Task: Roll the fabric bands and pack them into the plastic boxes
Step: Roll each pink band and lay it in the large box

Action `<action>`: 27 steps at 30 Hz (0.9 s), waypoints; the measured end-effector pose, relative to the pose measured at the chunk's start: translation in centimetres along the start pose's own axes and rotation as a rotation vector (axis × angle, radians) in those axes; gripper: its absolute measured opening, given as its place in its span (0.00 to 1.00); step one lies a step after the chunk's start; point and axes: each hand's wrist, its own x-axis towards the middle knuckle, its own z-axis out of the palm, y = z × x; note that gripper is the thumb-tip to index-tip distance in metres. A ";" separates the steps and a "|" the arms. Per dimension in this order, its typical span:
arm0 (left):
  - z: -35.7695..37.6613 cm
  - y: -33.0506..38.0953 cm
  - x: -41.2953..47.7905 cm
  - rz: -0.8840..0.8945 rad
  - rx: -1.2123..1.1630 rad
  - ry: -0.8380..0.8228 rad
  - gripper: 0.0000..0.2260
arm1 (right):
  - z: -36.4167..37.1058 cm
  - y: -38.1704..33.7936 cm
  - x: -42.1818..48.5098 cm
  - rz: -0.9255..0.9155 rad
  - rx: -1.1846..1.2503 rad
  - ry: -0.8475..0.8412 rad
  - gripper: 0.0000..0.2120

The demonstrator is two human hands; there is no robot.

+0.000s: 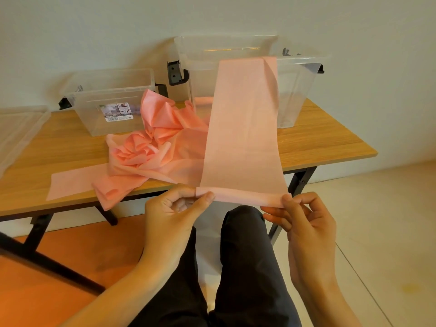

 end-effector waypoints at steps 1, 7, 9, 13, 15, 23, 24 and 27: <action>0.0 0.0 0.0 -0.009 0.004 -0.003 0.08 | 0.0 0.0 0.0 -0.006 -0.010 0.007 0.08; -0.1 -0.1 0.0 -0.035 0.061 0.014 0.08 | 0.2 -0.2 0.1 -0.018 -0.033 0.029 0.08; -0.1 -0.1 0.1 -0.028 0.061 0.030 0.08 | 0.1 -0.3 0.1 -0.019 -0.034 0.025 0.07; 0.1 -0.1 0.2 -0.021 0.049 0.037 0.05 | 0.1 -0.2 0.0 -0.046 -0.061 0.012 0.06; 0.0 -0.2 0.3 -0.030 0.020 0.045 0.04 | 0.0 -0.2 -0.1 -0.073 -0.076 0.006 0.05; 0.0 -0.2 0.5 -0.016 -0.066 0.046 0.10 | -0.4 0.5 -0.4 -0.106 -0.104 0.017 0.15; 0.0 -0.2 0.5 -0.017 -0.076 0.027 0.11 | -0.4 0.6 -0.4 -0.108 -0.106 0.014 0.16; -0.2 -0.5 0.7 -0.005 -0.090 -0.070 0.12 | -0.6 0.8 -0.4 -0.121 -0.104 -0.010 0.17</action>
